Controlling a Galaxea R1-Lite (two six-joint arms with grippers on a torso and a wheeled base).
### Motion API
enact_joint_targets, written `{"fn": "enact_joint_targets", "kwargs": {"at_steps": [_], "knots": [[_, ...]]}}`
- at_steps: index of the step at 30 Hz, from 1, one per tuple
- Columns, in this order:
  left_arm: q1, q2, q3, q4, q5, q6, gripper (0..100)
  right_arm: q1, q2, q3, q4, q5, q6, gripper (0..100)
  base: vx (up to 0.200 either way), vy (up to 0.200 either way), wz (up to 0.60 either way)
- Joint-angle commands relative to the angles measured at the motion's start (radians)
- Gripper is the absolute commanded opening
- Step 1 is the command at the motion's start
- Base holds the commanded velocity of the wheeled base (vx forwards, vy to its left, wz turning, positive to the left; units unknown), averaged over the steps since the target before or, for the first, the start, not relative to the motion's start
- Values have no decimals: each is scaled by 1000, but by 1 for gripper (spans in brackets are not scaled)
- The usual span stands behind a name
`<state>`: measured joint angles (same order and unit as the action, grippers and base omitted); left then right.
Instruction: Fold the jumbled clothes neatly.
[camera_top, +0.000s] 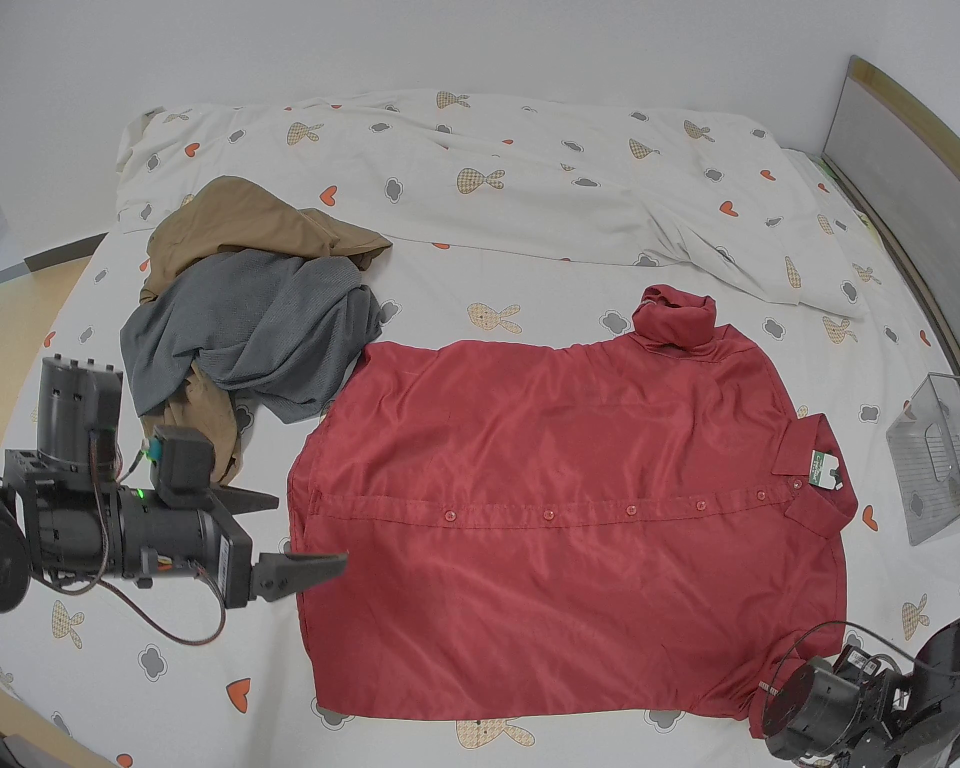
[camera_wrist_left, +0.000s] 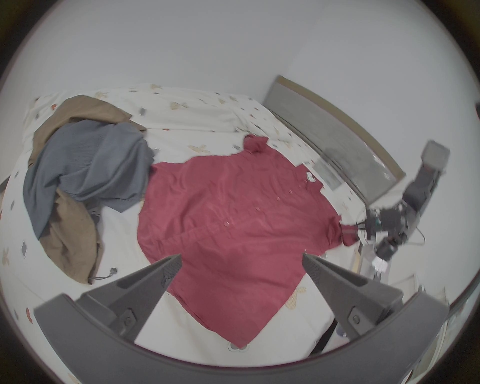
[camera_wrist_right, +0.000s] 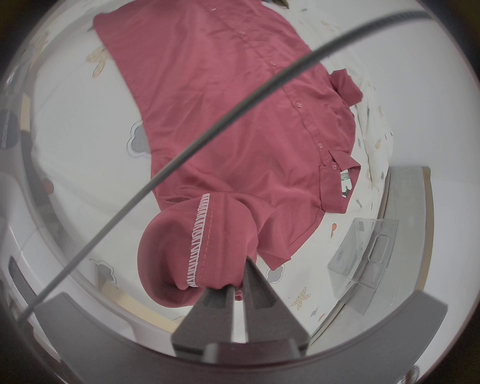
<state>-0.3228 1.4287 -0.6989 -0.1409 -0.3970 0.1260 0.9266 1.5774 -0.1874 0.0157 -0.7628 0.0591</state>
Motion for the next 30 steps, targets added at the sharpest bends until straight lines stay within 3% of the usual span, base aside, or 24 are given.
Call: {"fn": "enact_joint_targets", "kwargs": {"at_steps": [1,4,9,11,21,25,30], "knots": [[-121,27,64,6,15,37,100,-75,-177,-26,0,39,-25,0,0,0,0],[-167,68,75,6,69,90,100,-103,-270,-26,0,120,-25,0,0,0,0],[-294,118,105,4,277,158,100,-158,-392,-30,0,229,-30,0,0,0,0],[-332,134,116,3,323,173,100,-169,-410,-38,-2,250,-28,0,0,0,0],[-366,217,133,0,346,185,100,-262,-455,-47,-2,272,-59,0,0,0,0],[-366,271,142,-3,432,196,100,-328,-481,-66,-2,275,-71,0,0,0,0],[-366,299,145,-3,437,196,100,-364,-481,-76,-5,301,-74,0,0,0,0]]}}
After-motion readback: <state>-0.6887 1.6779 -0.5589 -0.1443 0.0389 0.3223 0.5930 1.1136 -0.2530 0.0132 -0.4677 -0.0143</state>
